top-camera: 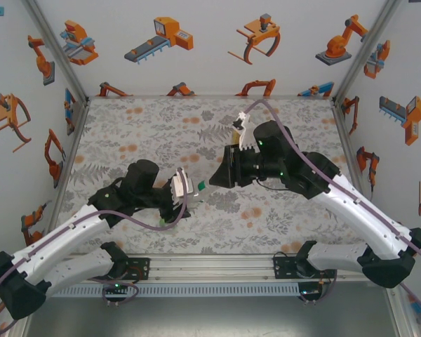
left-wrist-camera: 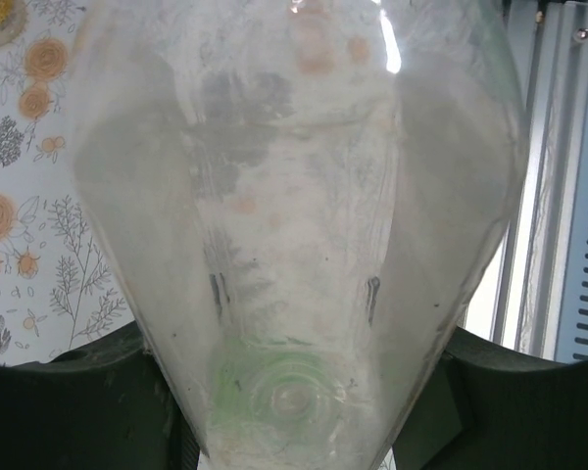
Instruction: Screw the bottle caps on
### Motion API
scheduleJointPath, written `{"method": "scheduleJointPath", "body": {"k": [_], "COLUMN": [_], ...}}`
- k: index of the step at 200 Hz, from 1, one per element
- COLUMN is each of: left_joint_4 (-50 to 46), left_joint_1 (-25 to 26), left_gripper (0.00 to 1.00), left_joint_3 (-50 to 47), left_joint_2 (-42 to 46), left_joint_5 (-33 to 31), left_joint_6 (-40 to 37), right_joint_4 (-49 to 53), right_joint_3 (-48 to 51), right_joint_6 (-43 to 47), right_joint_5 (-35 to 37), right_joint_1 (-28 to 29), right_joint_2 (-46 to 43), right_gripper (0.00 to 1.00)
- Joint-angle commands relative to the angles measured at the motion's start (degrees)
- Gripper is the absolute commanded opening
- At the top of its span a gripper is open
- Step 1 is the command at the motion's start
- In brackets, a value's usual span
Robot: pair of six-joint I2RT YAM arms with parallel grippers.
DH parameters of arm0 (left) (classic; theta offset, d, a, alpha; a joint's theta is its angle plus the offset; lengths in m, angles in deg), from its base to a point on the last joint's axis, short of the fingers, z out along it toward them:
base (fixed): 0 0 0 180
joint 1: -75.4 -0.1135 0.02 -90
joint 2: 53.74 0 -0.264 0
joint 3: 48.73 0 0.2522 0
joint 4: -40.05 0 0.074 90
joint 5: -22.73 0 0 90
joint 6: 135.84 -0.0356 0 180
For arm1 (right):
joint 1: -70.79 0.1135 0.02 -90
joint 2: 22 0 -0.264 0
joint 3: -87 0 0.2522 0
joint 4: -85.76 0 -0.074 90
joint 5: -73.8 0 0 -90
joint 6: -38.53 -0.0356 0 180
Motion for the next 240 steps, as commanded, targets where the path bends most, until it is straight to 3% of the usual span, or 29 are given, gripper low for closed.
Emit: {"method": "scheduleJointPath", "body": {"k": [1, 36, 71, 102, 142, 155, 210, 240], "left_joint_4": [17.0, 19.0, 19.6, 20.2, 18.8, 18.2, 16.4, 14.8], "left_joint_1": [0.2, 0.2, 0.1, 0.1, 0.1, 0.1, 0.1, 0.3], "left_gripper": [0.0, 0.0, 0.0, 0.0, 0.0, 0.0, 0.0, 0.0], "left_joint_3": [1.1, 1.1, 1.4, 1.5, 1.8, 1.9, 2.3, 3.0], "left_joint_2": [0.2, -1.0, -1.8, -2.6, -3.2, -3.1, -2.8, -3.2], "left_joint_5": [1.8, 0.9, 1.0, 1.5, 2.2, 2.4, 2.5, -2.7], "left_joint_6": [1.7, 1.8, 1.4, 1.5, 1.2, 1.1, 1.0, 1.3], "right_joint_4": [-0.4, 3.3, 2.6, 2.6, 5.6, 7.0, 11.0, 18.8], "right_joint_3": [3.9, 4.1, 4.6, 2.5, -4.1, -6.5, -14.1, -20.4], "right_joint_6": [-21.9, -30.7, -31.8, -28.2, -14.6, -10.3, 4.5, -0.6], "right_joint_5": [-4.4, -7.8, -7.1, -5.8, -0.3, 0.5, 0.9, 4.4], "right_joint_1": [-0.3, -3.4, -3.8, -3.9, -4.0, -4.2, -4.8, -5.5], "right_joint_2": [2.6, 3.1, 1.9, 1.6, 0.6, 0.7, 1.5, 5.4], "right_gripper": [0.0, 0.0, 0.0, 0.27, 0.63, 0.69, 0.7, 0.61]}}
